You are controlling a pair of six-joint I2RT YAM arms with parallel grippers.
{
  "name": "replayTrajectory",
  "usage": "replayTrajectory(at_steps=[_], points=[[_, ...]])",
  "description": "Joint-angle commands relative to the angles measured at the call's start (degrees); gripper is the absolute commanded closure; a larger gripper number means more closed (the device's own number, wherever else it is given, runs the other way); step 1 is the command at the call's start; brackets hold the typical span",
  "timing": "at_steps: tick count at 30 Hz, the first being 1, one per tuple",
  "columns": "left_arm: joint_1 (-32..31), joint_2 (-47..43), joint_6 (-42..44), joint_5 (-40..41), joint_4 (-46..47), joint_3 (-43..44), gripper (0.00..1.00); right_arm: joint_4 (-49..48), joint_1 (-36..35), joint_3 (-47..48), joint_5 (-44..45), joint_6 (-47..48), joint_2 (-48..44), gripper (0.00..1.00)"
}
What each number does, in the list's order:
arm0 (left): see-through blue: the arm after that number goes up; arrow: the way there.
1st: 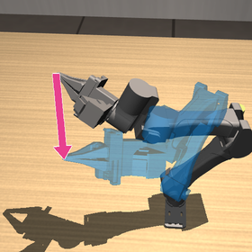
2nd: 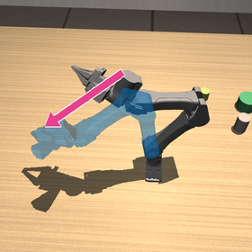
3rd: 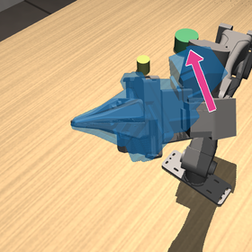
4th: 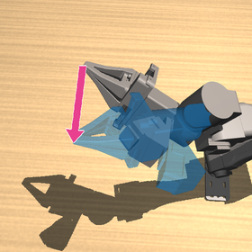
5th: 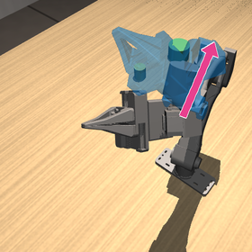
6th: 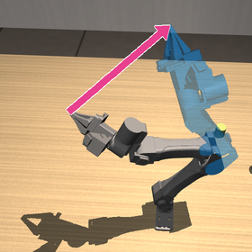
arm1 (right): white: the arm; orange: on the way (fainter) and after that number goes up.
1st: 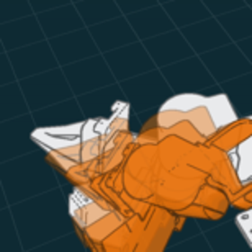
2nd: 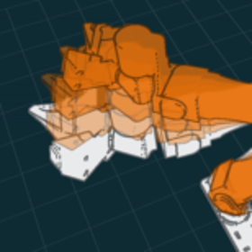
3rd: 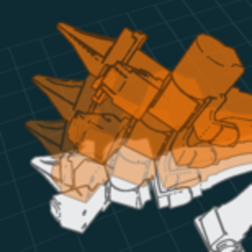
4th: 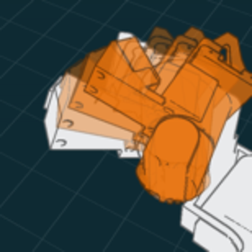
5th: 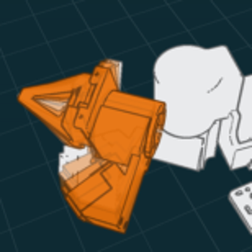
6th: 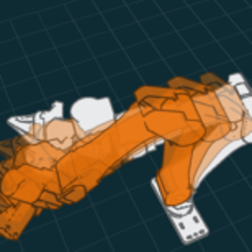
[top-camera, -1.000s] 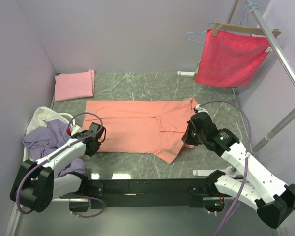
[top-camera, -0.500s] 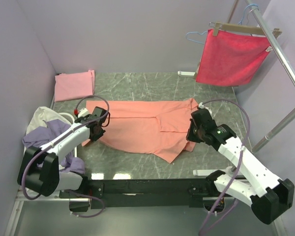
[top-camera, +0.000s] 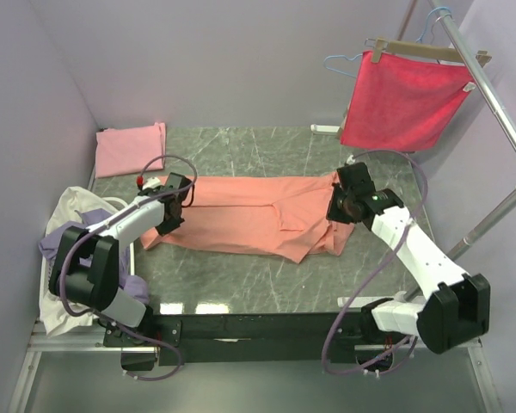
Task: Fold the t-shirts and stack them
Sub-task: Fold the other side of the tshirt into a rectangle
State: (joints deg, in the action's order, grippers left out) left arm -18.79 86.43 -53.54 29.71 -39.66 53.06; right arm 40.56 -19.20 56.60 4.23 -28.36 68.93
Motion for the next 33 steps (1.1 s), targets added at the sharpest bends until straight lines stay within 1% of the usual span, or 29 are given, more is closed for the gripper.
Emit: replayTrajectory(at_steps=[1, 3, 6, 9, 10, 13, 14, 16, 19, 24, 26, 27, 29, 30, 32, 33], points=[[2.35, 1.71, 4.76, 2.71, 1.86, 4.33, 0.89, -2.76, 1.62, 5.45, -1.33, 4.00, 5.59, 1.00], [3.58, 2.77, 6.60, 2.72, 2.65, 5.38, 0.89, -2.85, 2.32, 7.11, -0.98, 4.54, 8.75, 1.00], [4.37, 5.14, 8.18, 3.07, 4.14, 7.06, 0.87, -3.55, 3.47, 9.57, -1.42, 5.42, 12.79, 1.00], [4.90, 8.30, 9.94, 2.54, 5.55, 8.55, 0.85, -3.91, 4.08, 12.20, -1.50, 5.77, 17.27, 1.00], [4.99, 10.05, 10.64, 2.37, 6.34, 9.34, 0.83, -4.34, 4.17, 12.74, -1.33, 5.86, 18.43, 1.00], [5.08, 13.83, 11.78, 2.98, 6.26, 11.53, 0.81, -4.61, 4.43, 14.94, -0.19, 5.95, 22.56, 1.00], [5.08, 14.72, 11.96, 3.68, 6.17, 11.98, 0.82, -4.52, 4.44, 15.38, 0.68, 5.77, 23.44, 1.00], [5.08, 16.31, 11.70, 5.52, 5.65, 13.12, 0.87, -4.87, 4.87, 16.88, 2.18, 5.95, 25.99, 1.00], [5.34, 17.27, 12.67, 6.93, 6.35, 14.26, 0.82, -5.31, 5.84, 18.98, 1.84, 6.04, 28.98, 1.00], [5.95, 20.08, 13.63, 12.81, 4.68, 17.25, 0.82, -5.40, 6.63, 23.11, 2.18, 5.95, 34.43, 1.00], [6.31, 20.18, 13.46, 13.44, 4.24, 17.61, 0.81, -6.19, 6.90, 23.73, 3.33, 6.04, 36.00, 1.00], [6.39, 19.92, 13.29, 13.44, 4.15, 17.61, 0.78, -5.76, 7.07, 24.17, 3.85, 6.04, 36.62, 1.00], [6.39, 19.13, 12.67, 13.79, 3.28, 17.69, 0.68, -5.49, 7.51, 24.44, 4.38, 6.12, 37.33, 1.00], [6.39, 16.86, 12.93, 13.53, 3.19, 16.65, 0.56, -5.66, 7.60, 24.09, 4.30, 6.38, 36.99, 1.00], [6.39, 13.78, 13.72, 8.89, 3.36, 15.07, 0.33, -6.98, 7.95, 22.95, 3.77, 6.39, 36.20, 1.00], [6.39, 11.15, 13.64, 6.69, 3.01, 13.67, 0.14, -6.81, 7.95, 22.86, 3.68, 6.39, 36.19, 1.00]])
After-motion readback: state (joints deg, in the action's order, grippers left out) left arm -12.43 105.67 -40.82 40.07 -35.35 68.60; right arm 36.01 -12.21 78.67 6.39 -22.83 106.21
